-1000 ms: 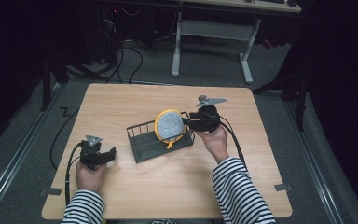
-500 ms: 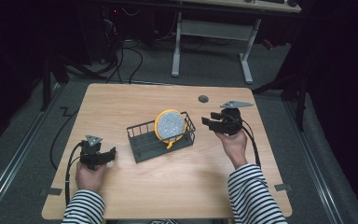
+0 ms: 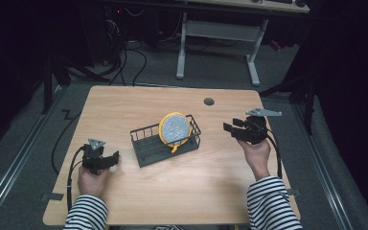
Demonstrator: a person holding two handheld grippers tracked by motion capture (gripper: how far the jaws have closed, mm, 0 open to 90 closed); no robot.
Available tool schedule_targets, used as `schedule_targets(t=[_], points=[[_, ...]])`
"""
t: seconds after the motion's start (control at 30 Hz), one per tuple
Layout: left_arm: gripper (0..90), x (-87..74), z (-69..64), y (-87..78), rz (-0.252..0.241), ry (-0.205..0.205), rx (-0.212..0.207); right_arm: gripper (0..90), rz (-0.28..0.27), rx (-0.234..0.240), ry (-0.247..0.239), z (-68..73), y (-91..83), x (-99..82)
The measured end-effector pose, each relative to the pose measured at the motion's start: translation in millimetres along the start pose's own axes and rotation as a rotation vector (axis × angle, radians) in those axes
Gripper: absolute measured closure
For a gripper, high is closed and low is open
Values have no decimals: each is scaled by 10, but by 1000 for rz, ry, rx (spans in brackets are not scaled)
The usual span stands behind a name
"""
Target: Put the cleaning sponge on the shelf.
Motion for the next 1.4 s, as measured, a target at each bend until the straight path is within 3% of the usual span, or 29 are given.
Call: schedule_targets(t=[0.5,0.83,1.4], points=[[266,0,0,0,0,0,0,492,-17,-18,-8,-3,-181,-141],[266,0,0,0,0,0,0,492,-15,-27,29,-69,-242,-317],[266,0,0,0,0,0,0,491,-5,-41,50,-103,-335,-592]])
Point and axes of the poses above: each handheld gripper's, and its own axes: y roughly forward along the jaws, x roughly out of its top, z roughly to its left, the point moved 2 cm from there along y, roughly forward along the jaws, and after that the axes turned 4 degrees about x, right-handed, at the moved point
